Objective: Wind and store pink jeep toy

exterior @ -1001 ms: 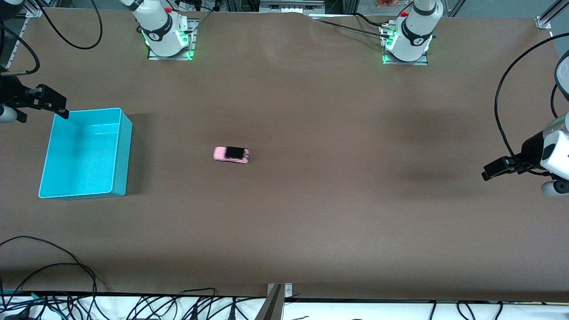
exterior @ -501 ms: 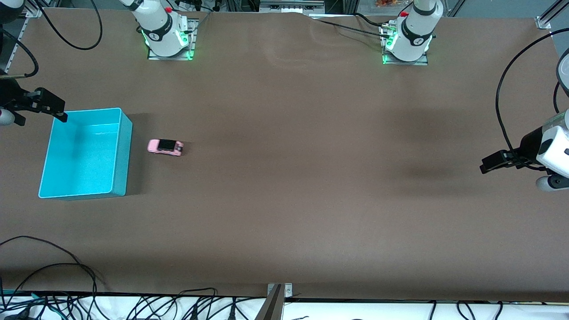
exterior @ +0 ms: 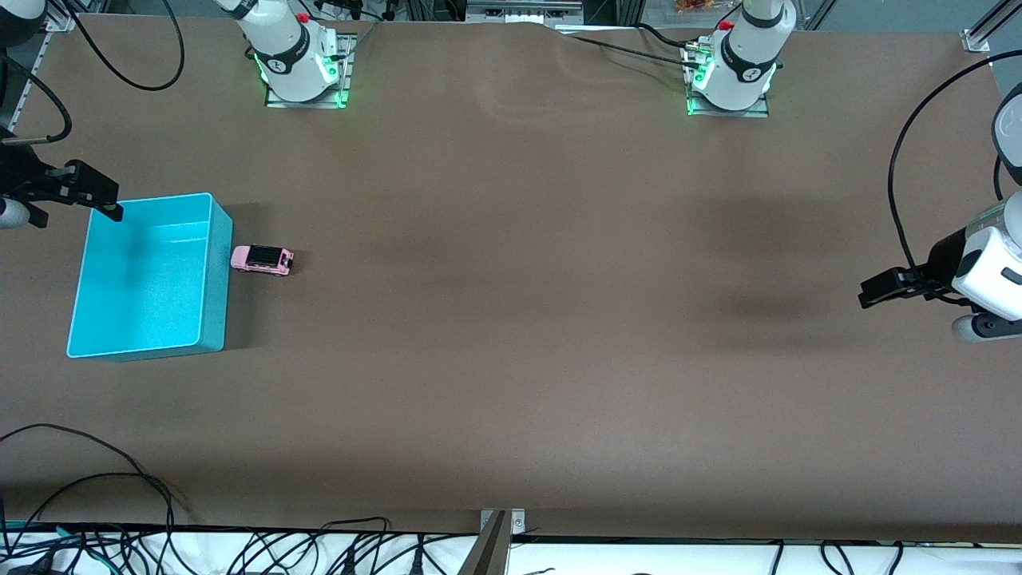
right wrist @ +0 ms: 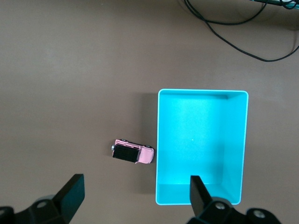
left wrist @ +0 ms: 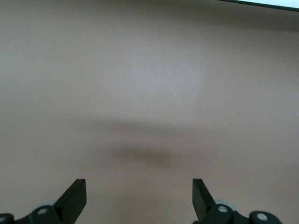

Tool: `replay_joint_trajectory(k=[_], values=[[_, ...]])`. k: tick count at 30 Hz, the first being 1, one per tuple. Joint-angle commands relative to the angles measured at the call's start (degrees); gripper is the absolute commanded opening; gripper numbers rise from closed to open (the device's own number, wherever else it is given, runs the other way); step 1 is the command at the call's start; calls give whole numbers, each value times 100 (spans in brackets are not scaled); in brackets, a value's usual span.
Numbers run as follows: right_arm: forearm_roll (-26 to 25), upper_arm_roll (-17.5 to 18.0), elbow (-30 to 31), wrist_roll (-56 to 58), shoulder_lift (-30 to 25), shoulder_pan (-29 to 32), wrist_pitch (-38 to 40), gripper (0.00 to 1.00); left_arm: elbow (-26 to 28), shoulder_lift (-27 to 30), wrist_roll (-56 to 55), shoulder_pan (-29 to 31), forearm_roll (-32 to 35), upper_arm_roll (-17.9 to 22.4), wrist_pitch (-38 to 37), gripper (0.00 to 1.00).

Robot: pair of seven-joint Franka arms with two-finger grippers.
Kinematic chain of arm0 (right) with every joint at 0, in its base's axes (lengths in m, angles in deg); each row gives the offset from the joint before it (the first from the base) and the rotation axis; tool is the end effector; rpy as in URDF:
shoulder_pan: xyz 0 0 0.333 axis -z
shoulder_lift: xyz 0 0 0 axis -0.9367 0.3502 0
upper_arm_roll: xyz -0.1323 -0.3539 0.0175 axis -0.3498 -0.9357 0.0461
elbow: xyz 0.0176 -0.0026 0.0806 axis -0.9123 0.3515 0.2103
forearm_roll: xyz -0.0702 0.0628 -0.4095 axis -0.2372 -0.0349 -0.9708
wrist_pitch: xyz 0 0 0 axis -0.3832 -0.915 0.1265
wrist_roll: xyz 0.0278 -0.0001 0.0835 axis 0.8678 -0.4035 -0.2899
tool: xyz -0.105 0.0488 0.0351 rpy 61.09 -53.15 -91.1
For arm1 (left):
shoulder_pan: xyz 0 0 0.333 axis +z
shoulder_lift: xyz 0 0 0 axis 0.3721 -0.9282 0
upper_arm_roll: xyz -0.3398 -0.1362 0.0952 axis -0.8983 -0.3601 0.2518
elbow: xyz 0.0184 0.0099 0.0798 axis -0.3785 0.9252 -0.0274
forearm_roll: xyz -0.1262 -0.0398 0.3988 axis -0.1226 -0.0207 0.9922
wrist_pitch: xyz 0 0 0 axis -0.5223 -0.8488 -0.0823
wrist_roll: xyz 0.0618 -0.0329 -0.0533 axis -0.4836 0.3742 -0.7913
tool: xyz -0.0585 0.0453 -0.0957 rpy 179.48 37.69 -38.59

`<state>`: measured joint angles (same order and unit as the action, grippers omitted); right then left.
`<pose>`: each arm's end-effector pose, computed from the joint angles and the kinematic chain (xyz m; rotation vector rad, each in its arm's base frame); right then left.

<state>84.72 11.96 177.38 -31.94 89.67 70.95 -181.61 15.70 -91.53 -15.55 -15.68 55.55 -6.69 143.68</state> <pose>0.6082 -0.0215 0.6467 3.0918 0.2020 0.0754 0.6929 0.0238 0.5620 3.1320 0.2244 0.0184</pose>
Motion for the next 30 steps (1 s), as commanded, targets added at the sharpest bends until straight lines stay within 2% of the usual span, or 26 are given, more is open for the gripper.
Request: replay_joint_trajectory(k=[1,16,21,30], values=[[-40,10,-101,-57,41,-13,16,100,76,91,125,25,126,-29,-50,100],[-22,10,-136,-40,279,22,25,100,84,91,125,34,126,-29,-50,100],[66,10,-153,-486,226,-4,708,100,84,82,125,34,126,-29,-50,100],[66,37,-110,-752,252,-22,842,100,84,82,116,34,126,-29,-50,100]])
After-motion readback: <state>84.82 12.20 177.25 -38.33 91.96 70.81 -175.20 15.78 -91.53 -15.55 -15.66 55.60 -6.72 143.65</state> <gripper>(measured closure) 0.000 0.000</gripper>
